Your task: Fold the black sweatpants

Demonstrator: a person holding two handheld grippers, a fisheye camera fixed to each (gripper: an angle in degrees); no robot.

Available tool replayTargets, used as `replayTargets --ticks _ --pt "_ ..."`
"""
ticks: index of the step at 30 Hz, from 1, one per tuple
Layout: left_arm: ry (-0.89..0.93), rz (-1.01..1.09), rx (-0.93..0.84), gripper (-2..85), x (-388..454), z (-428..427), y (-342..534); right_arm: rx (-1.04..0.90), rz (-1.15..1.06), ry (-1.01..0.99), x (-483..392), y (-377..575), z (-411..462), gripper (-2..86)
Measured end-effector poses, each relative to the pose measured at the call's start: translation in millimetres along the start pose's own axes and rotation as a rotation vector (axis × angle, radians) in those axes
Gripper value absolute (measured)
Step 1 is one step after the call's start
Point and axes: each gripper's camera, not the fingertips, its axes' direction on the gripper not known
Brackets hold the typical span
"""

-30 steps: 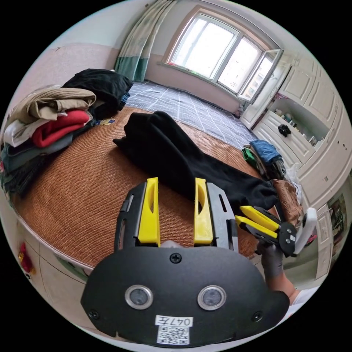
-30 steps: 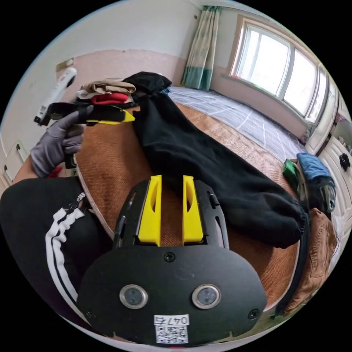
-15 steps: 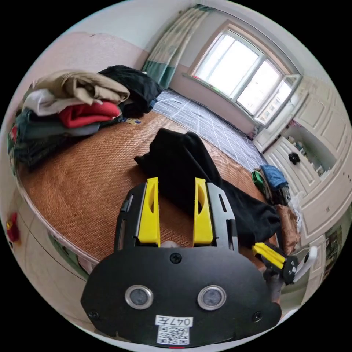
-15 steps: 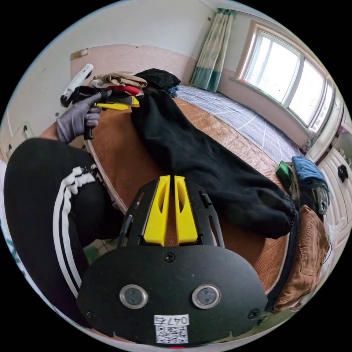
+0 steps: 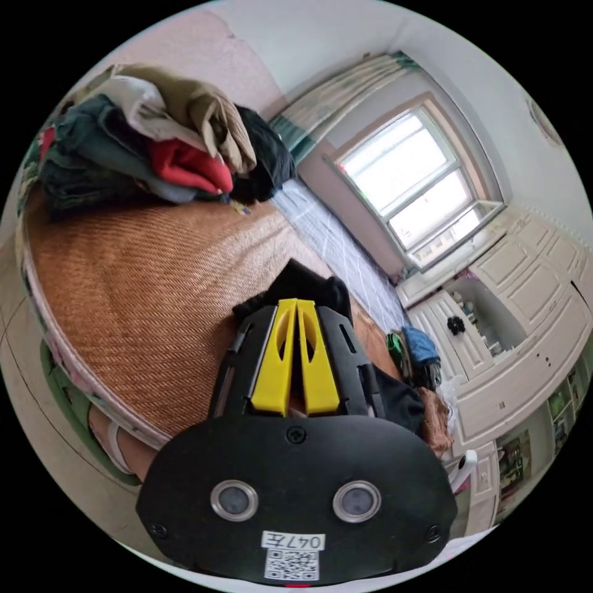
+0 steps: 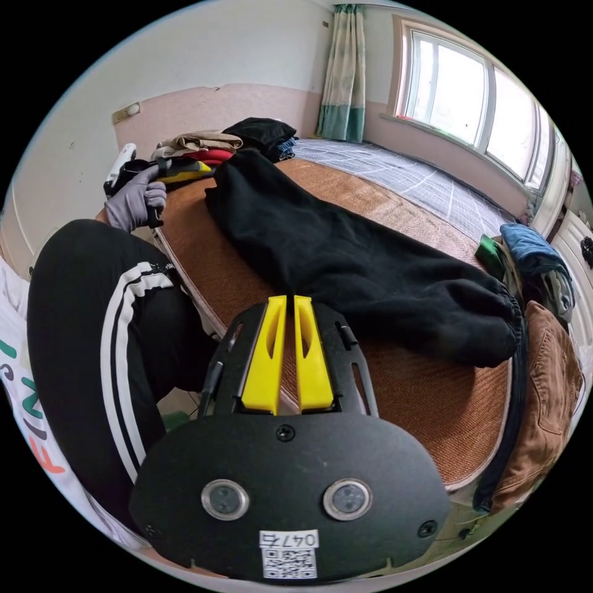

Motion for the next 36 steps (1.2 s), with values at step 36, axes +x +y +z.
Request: replayTargets --ticks 36 --pt "-0.045 0.214 -0.255 -0.8 5 31 49 0.173 -0.292 -0.226 -47 -240 -6 -0.9"
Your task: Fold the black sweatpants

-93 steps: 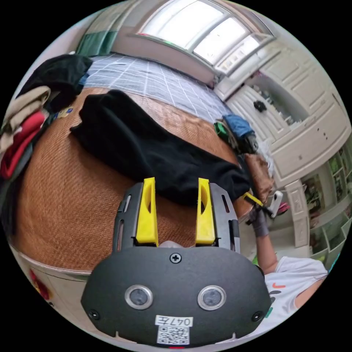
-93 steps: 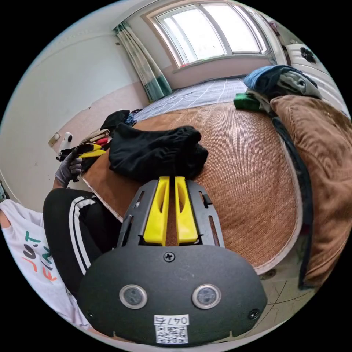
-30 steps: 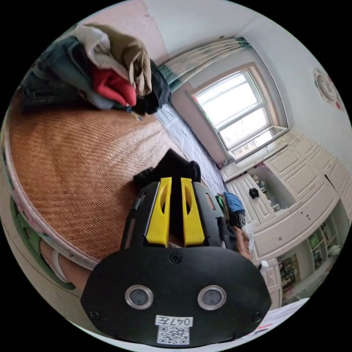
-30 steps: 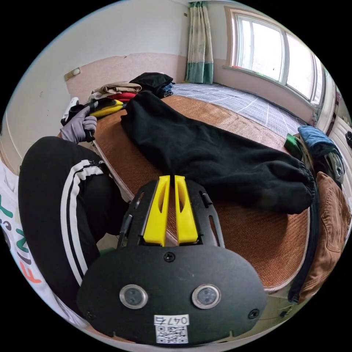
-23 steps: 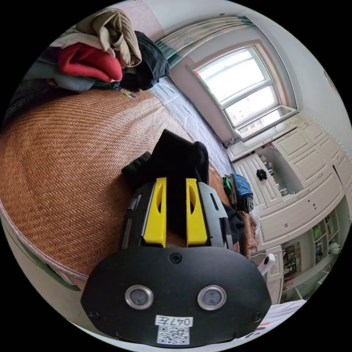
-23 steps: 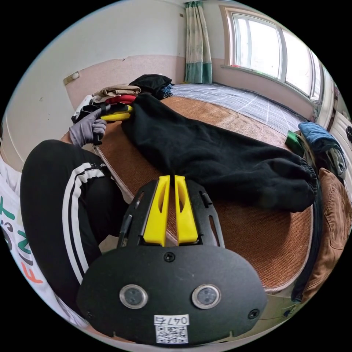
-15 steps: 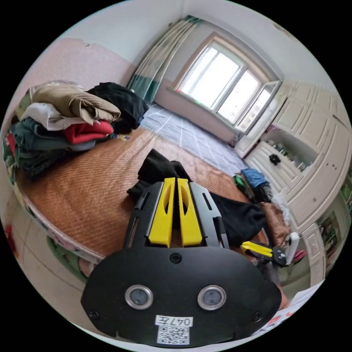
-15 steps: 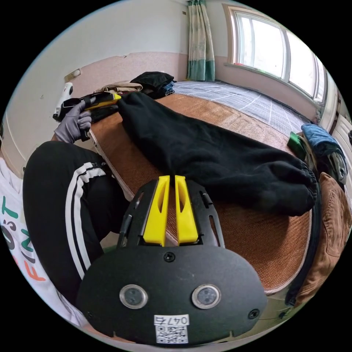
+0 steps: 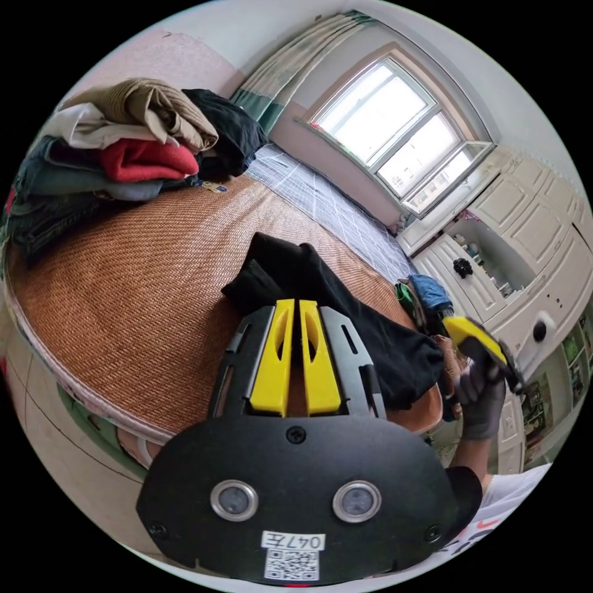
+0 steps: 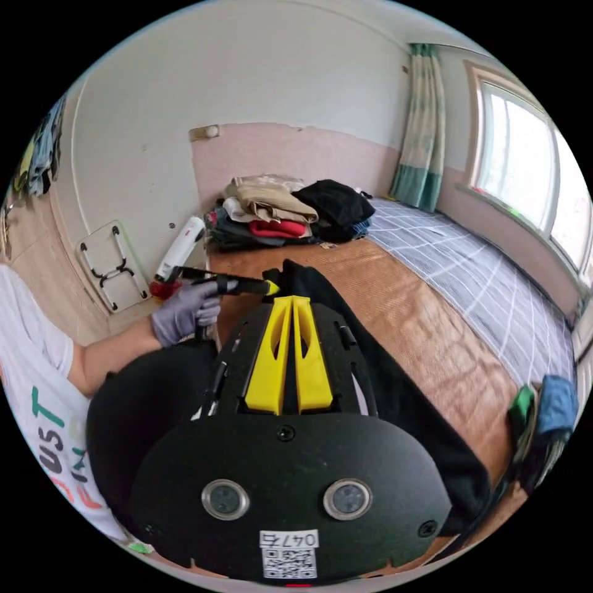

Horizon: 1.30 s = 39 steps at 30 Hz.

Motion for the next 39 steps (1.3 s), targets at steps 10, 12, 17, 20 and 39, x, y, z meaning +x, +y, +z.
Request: replayTargets --ticks 10,12,17,20,39 --pt "-0.056 -0.035 0.012 -0.4 -15 -32 9 -0.310 0.133 0.023 60 -53 211 -1.0" --pt "-0.047 -0.088 0.062 0.5 -25 -48 13 -0.307 0.176 -0.015 69 -52 207 -0.8" --pt "0.136 -0.308 0.146 16.5 -82 -74 24 -0.122 0.199 -0.036 76 -40 137 -0.8" --pt "0.215 -0.379 0.082 18.1 -104 -59 21 -0.025 0.209 -0.066 66 -18 93 -1.1" --pt "0.082 -0.158 0.127 6.5 -106 -174 -57 -0.096 0.139 -0.308 -2 69 133 -1.2"
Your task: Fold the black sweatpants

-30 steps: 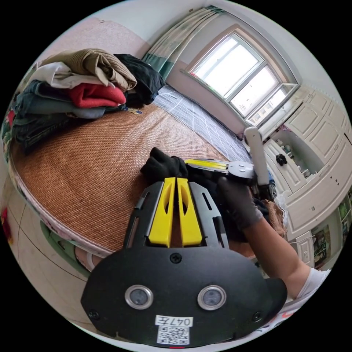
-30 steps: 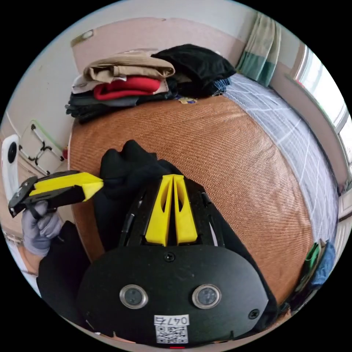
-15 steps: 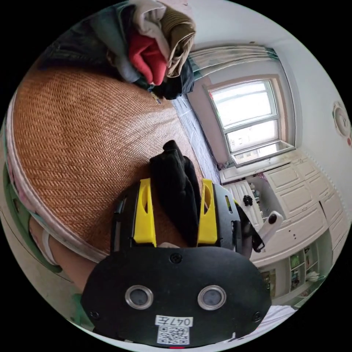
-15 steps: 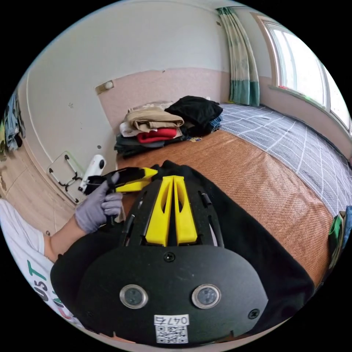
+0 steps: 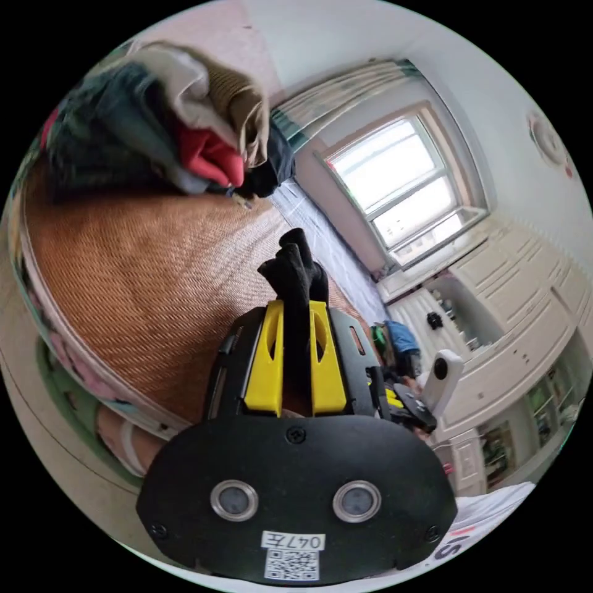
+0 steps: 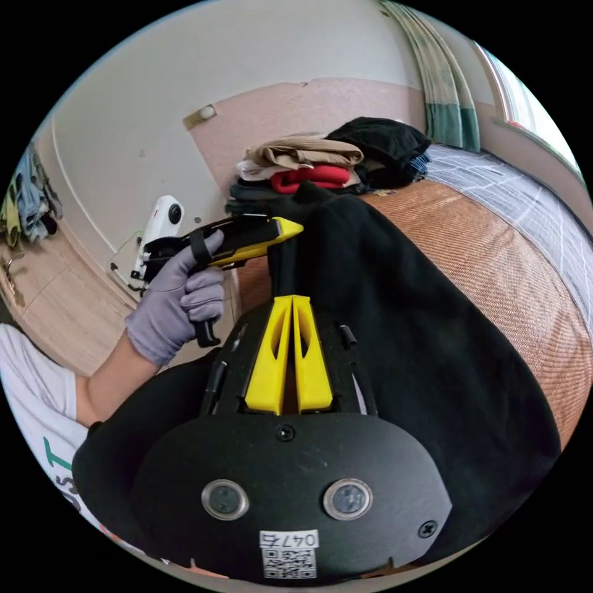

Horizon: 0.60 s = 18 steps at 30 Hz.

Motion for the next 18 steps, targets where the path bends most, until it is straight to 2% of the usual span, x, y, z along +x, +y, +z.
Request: replayTargets --ticks 4,6,8,12,14,18 --pt "-0.125 0.279 -0.033 6.5 100 -33 -47 0.238 0.036 -0.012 0 60 -75 -1.1" --pt "-0.155 0.413 -0.064 6.5 159 -29 -61 0.343 0.105 0.036 8 102 -113 -1.2" --pt "-0.159 0.559 -0.138 6.5 237 -7 -71 0.409 0.234 0.192 19 167 -156 -1.2" --pt "-0.131 0.772 -0.227 6.2 339 50 -64 0.436 0.412 0.343 28 254 -203 -1.3" --pt "-0.112 0.848 -0.328 5.6 382 103 -52 0.417 0.468 0.412 27 293 -223 -1.3" --pt "-0.119 0.906 -0.505 5.1 405 174 -29 0.396 0.503 0.475 21 327 -237 -1.3"
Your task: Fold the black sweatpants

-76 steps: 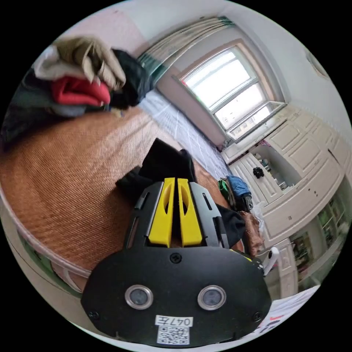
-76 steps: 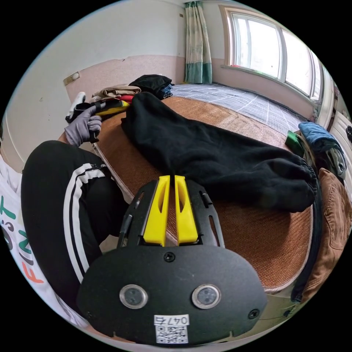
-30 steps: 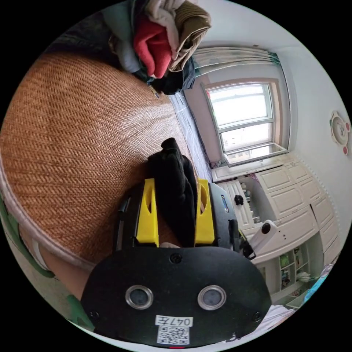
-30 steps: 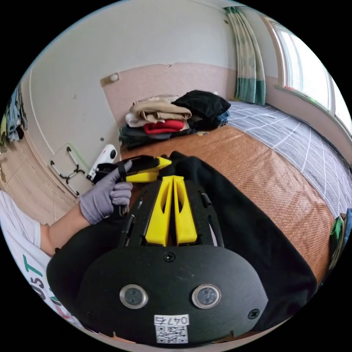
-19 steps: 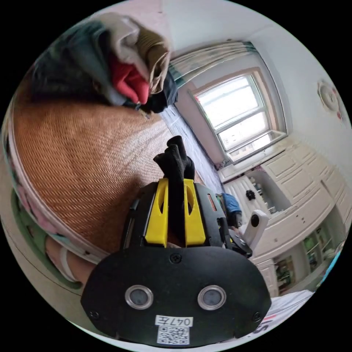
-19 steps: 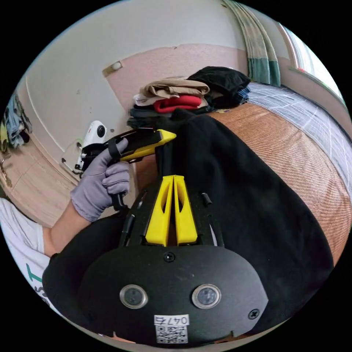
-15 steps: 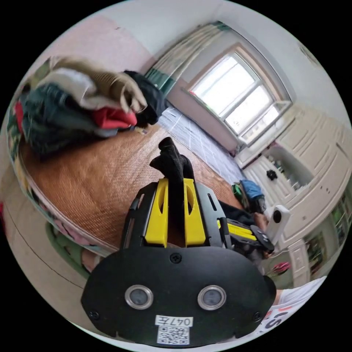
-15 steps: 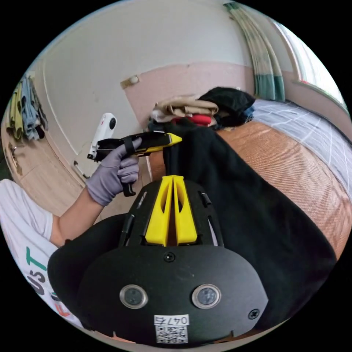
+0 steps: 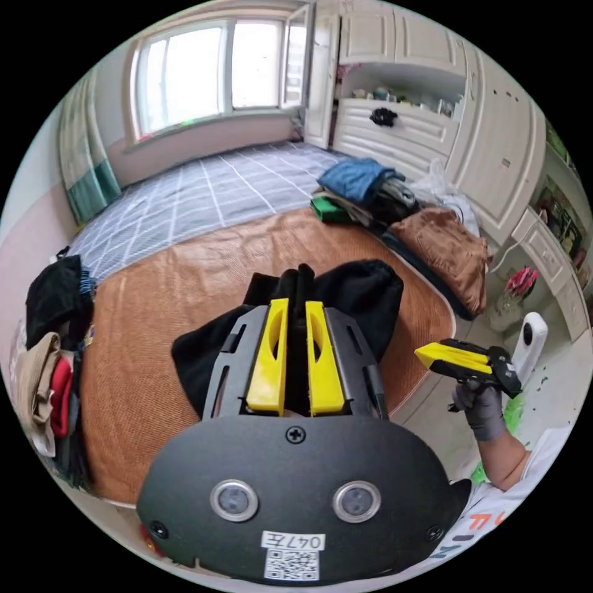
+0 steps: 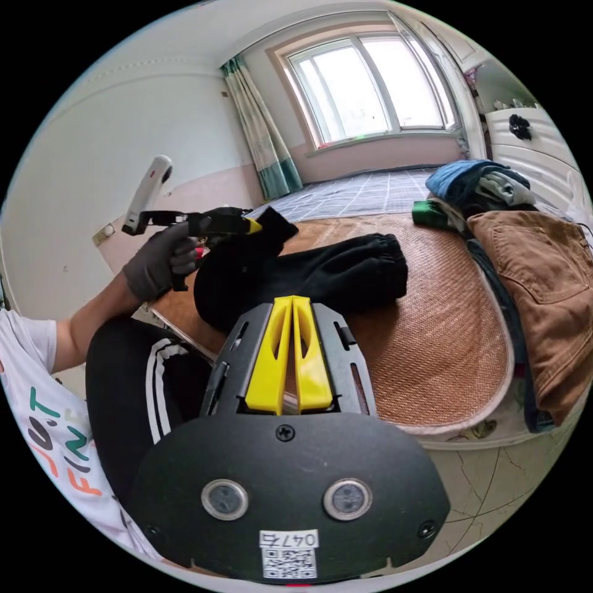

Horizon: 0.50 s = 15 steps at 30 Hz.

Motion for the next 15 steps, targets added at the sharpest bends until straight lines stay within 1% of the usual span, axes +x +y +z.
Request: replayTargets --ticks 2,4,6,8,9,11,12,13,14,15 --pt "-0.007 0.046 -0.052 5.0 4 20 -1 -0.001 0.012 -0.002 5 8 -3 -1.2" --pt "0.042 0.035 -0.057 5.1 -10 24 2 -0.009 0.020 -0.020 5 10 3 -0.9" --pt "0.134 0.011 -0.059 5.5 -31 20 8 -0.016 0.029 -0.054 2 8 11 -0.2" --pt "0.352 -0.044 -0.019 9.8 -70 -2 21 -0.015 0.036 -0.088 -4 0 23 3.4" --pt "0.397 -0.065 -0.003 11.1 -81 -11 25 -0.017 0.036 -0.093 -6 -2 26 4.6" --pt "0.505 -0.183 0.134 14.9 -135 -57 52 -0.046 0.038 -0.103 -12 -14 40 8.6" --pt "0.507 -0.217 0.187 15.5 -149 -71 62 -0.052 0.042 -0.101 -12 -17 44 9.0" --pt "0.471 -0.289 0.295 15.2 -177 -97 83 -0.051 0.049 -0.099 -13 -23 49 9.7" --pt "0.391 -0.356 0.372 14.6 -200 -119 105 -0.041 0.058 -0.094 -13 -29 55 10.1" --pt "0.344 -0.387 0.393 14.1 -210 -126 115 -0.038 0.065 -0.089 -12 -32 58 10.3"
